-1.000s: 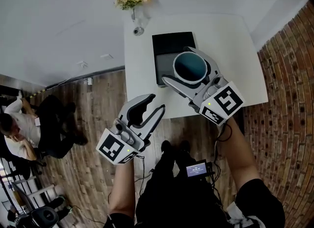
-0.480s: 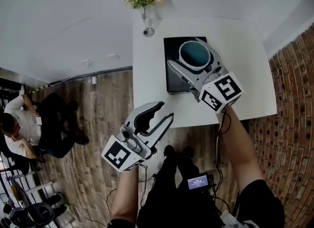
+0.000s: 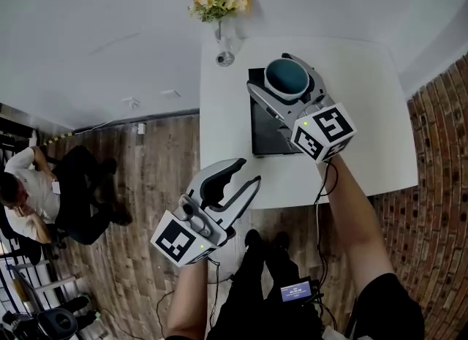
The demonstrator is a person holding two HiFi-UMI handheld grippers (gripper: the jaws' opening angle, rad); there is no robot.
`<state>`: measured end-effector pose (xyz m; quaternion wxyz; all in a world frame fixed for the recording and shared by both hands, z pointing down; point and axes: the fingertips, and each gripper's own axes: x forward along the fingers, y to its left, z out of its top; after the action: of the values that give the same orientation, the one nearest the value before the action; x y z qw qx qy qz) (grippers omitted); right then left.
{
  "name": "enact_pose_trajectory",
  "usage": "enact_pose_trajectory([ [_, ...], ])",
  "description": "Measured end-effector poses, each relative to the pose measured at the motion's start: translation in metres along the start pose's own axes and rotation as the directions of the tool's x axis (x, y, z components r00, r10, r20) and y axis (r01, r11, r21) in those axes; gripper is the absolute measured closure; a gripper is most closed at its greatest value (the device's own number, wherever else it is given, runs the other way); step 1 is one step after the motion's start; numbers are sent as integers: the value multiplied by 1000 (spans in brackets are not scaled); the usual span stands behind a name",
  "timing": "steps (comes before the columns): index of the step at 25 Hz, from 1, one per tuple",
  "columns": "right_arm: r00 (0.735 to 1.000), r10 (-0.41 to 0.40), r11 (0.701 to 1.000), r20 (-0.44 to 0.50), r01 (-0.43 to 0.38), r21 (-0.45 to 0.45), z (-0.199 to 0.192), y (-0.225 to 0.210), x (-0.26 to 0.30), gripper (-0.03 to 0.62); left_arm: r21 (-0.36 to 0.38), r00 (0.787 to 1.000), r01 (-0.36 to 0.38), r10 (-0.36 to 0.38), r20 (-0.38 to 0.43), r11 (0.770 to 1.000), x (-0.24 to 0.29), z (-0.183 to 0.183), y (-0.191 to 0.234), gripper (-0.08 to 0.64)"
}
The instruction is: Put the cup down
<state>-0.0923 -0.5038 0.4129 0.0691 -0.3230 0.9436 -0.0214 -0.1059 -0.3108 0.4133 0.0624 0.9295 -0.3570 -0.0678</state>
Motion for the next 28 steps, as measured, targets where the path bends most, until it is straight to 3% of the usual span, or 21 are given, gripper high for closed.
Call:
enact_pose_trajectory([
  [15, 997, -59, 998, -48, 59, 14, -54, -51, 48, 172, -23, 999, -40, 40, -17, 999, -12, -25, 21, 428],
  [28, 993, -81, 997, -84, 79, -25, -86, -63, 66, 172, -61, 997, -73, 72, -11, 996, -16, -32, 32, 428],
])
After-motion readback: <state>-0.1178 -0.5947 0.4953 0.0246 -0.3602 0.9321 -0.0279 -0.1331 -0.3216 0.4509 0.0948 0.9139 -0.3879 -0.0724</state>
